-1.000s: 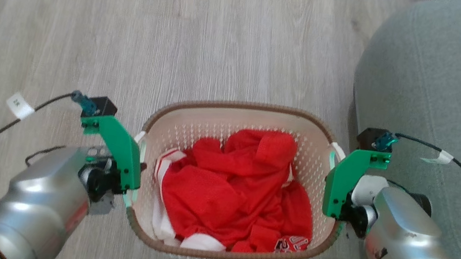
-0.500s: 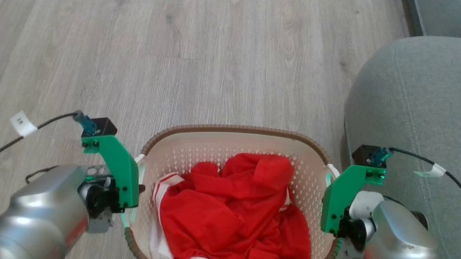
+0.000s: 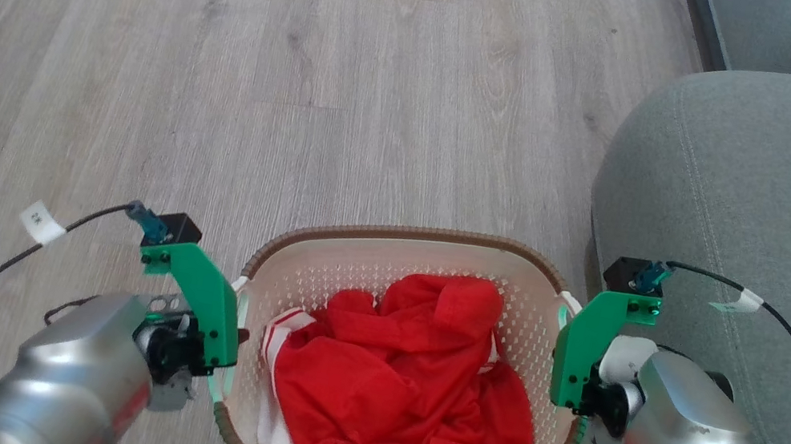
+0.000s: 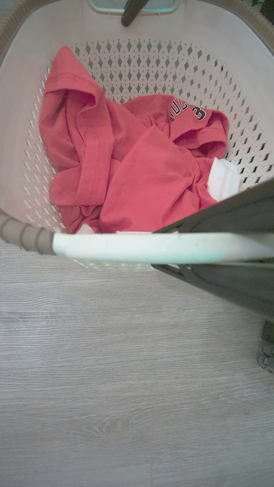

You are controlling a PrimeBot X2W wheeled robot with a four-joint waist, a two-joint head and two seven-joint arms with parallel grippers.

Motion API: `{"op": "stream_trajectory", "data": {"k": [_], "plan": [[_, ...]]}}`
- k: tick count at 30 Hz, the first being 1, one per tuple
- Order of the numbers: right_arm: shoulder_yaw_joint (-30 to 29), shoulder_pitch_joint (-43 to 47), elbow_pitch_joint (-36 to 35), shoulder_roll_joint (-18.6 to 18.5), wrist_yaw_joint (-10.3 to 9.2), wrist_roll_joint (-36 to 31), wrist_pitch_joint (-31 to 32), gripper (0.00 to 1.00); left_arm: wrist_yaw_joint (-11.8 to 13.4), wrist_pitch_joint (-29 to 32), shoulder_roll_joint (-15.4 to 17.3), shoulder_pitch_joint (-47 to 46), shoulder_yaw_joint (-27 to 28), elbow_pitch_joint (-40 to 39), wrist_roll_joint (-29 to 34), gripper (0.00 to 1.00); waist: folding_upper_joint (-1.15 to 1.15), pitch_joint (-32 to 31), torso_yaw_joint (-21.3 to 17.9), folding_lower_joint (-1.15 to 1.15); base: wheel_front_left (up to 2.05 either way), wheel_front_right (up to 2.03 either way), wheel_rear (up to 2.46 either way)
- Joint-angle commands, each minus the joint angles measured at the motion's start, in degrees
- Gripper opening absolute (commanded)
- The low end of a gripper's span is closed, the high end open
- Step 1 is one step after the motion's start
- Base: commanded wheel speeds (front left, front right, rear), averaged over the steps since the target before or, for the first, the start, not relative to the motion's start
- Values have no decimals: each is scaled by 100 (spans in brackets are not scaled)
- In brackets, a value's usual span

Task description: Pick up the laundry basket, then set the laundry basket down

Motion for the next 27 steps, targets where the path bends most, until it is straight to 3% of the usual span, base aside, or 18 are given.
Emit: {"op": "stream_trajectory", "data": {"k": [1,27], "plan": [[2,-50,-17,-267,-58,-92,-15,0,5,-66,426,-328,117,151,-30,0,0,2,2,0,0,0,0],[-141,-96,-17,-227,-58,-208,-187,0,5,-261,422,-368,78,165,-48,0,0,66,11,0,0,0,0]]}}
